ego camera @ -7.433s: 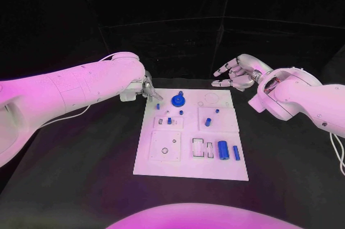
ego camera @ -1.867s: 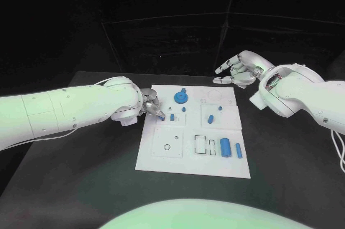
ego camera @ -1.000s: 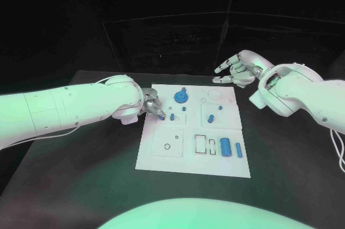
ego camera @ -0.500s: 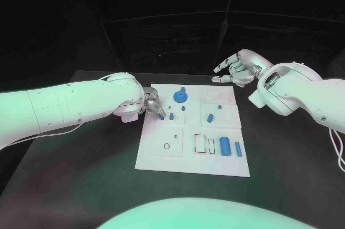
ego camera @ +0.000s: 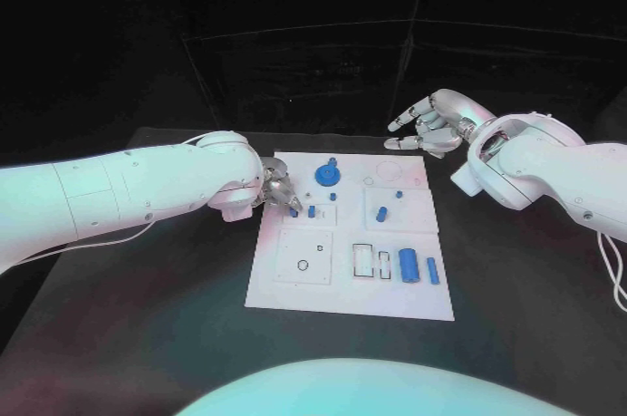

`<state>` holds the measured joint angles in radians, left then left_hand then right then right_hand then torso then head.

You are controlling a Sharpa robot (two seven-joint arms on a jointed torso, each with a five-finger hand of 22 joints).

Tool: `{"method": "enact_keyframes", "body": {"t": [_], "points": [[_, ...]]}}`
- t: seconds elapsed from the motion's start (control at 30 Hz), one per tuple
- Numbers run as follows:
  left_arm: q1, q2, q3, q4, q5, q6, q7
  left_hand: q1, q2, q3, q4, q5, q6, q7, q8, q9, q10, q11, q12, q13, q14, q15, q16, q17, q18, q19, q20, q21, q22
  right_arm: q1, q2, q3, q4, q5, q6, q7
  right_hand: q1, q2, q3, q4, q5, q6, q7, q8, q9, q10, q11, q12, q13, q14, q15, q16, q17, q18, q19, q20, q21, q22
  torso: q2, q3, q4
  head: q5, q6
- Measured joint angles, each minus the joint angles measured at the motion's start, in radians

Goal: Assemble the parts on the task board

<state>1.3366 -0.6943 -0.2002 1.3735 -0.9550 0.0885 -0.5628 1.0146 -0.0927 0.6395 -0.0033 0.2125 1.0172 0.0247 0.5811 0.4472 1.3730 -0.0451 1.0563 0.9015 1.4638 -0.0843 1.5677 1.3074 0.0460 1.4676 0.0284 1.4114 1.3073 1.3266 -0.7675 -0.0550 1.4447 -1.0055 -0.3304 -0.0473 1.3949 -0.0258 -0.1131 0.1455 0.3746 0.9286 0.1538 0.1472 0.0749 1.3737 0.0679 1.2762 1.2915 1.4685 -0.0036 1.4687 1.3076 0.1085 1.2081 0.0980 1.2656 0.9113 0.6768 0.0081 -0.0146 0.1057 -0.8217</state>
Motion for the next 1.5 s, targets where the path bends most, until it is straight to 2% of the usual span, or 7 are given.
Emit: {"method": "enact_keyframes", "body": {"t": [0.8, 0.97, 1.13, 1.27, 1.33, 1.4, 1.5], "points": [[-0.007, -0.002, -0.005, -0.007, 0.002, -0.005, -0.021, -0.052, -0.012, -0.334, 0.139, 0.0, 0.037, -0.005, -0.024, -0.014, 0.006, -0.007, 0.0, -0.006, 0.003, -0.003, 0.0, 0.0, 0.0, 0.0, -0.007, 0.003, 0.0, 0.0, 0.002, 0.0, -0.001, 0.0, 0.0, 0.0, 0.0, 0.0, 0.0, 0.0, 0.007, 0.0, 0.0, 0.0, -0.001, -0.002, -0.002, -0.004, -0.003, 0.0, 0.0, -0.004, 0.0, 0.0, 0.0, 0.0, -0.004, -0.005, 0.0, -0.0004, 0.001, -0.005, 0.001], [-0.008, -0.018, -0.005, 0.007, -0.001, -0.028, -0.018, -0.057, -0.018, -0.411, 0.182, -0.039, 0.037, -0.005, -0.027, -0.013, 0.006, -0.007, 0.0, -0.006, 0.0, -0.007, 0.0, 0.0, 0.0, 0.0, -0.007, 0.003, 0.0, 0.0, 0.002, 0.0, -0.001, 0.0, 0.0, 0.001, 0.0, 0.0, -0.002, 0.002, 0.007, 0.0, 0.0, 0.0, -0.001, -0.004, -0.004, -0.004, -0.004, 0.0, 0.0, -0.005, 0.0, 0.0, 0.0, 0.0, -0.004, -0.005, 0.0, -0.0007, 0.001, -0.006, 0.003], [-0.007, -0.038, -0.005, 0.027, -0.001, -0.073, 0.002, -0.043, -0.004, -0.469, 0.221, -0.064, 0.033, -0.002, -0.035, -0.013, 0.001, -0.002, -0.001, -0.01, 0.0, -0.007, 0.0, 0.0, 0.0, 0.0, -0.007, -0.012, 0.0, 0.0, 0.002, 0.0, -0.001, 0.0, 0.0, 0.001, 0.0, 0.0, -0.002, 0.002, 0.007, 0.0, 0.0, 0.0, -0.001, -0.004, -0.004, -0.004, -0.004, 0.0, 0.0, -0.005, 0.0, 0.0, 0.0, 0.0, -0.004, -0.005, 0.0, -0.0007, 0.001, -0.008, 0.006], [0.002, -0.054, -0.003, 0.045, 0.02, -0.142, 0.049, -0.007, 0.009, -0.518, 0.257, -0.089, -0.02, 0.02, -0.054, -0.02, -0.068, 0.018, -0.082, -0.105, 0.0, -0.006, 0.0, 0.0, 0.0, -0.004, -0.003, -0.08, 0.0, 0.0, 0.002, 0.0, -0.002, 0.0, -0.001, 0.001, 0.0, 0.0, -0.002, 0.002, 0.007, 0.0, 0.0, 0.0, -0.001, -0.004, -0.004, -0.004, -0.004, 0.0, 0.0, -0.005, 0.0, 0.0, 0.0, 0.0, -0.004, -0.007, 0.0, -0.0006, 0.0011, -0.009, 0.008], [0.006, -0.058, -0.003, 0.052, 0.041, -0.188, 0.089, 0.018, 0.009, -0.54, 0.267, -0.089, -0.064, 0.037, -0.075, -0.031, -0.148, 0.035, -0.18, -0.217, 0.003, 0.009, -0.008, 0.0, 0.032, -0.046, 0.004, -0.162, -0.023, 0.0, 0.002, 0.0, -0.002, -0.001, -0.002, 0.001, 0.0, 0.0, -0.002, 0.002, 0.007, 0.0, 0.0, 0.0, -0.001, -0.004, -0.004, -0.004, -0.004, 0.0, 0.0, -0.005, 0.0, 0.0, 0.0, 0.0, -0.004, -0.009, 0.0, -0.0006, 0.0011, -0.011, 0.01], [0.009, -0.059, -0.003, 0.054, 0.065, -0.234, 0.136, 0.047, 0.003, -0.563, 0.276, -0.089, -0.119, 0.063, -0.103, -0.048, -0.223, 0.058, -0.242, -0.268, 0.002, 0.029, -0.064, 0.0, 0.063, -0.112, 0.018, -0.295, -0.12, 0.0, 0.002, 0.0, -0.003, -0.002, -0.004, 0.0, 0.0, 0.0, -0.002, 0.002, 0.007, 0.0, 0.0, 0.0, -0.001, -0.004, -0.004, -0.004, -0.005, 0.0, 0.0, -0.005, 0.0, 0.0, -0.004, 0.004, -0.004, -0.01, 0.0, -0.0006, 0.0011, -0.012, 0.011], [0.01, -0.059, -0.003, 0.053, 0.091, -0.278, 0.187, 0.082, -0.001, -0.586, 0.281, -0.089, -0.162, 0.089, -0.128, -0.068, -0.277, 0.081, -0.282, -0.299, 0.002, 0.049, -0.13, 0.0, 0.073, -0.172, 0.036, -0.423, -0.218, 0.0, 0.002, 0.0, -0.004, -0.003, -0.005, 0.0, 0.0, 0.0, -0.002, 0.002, 0.007, 0.0, 0.0, 0.0, -0.001, -0.004, -0.004, -0.004, -0.005, 0.0, 0.0, -0.005, 0.0, 0.0, -0.004, 0.004, -0.004, -0.01, 0.0, -0.0004, 0.0011, -0.012, 0.013]]}}
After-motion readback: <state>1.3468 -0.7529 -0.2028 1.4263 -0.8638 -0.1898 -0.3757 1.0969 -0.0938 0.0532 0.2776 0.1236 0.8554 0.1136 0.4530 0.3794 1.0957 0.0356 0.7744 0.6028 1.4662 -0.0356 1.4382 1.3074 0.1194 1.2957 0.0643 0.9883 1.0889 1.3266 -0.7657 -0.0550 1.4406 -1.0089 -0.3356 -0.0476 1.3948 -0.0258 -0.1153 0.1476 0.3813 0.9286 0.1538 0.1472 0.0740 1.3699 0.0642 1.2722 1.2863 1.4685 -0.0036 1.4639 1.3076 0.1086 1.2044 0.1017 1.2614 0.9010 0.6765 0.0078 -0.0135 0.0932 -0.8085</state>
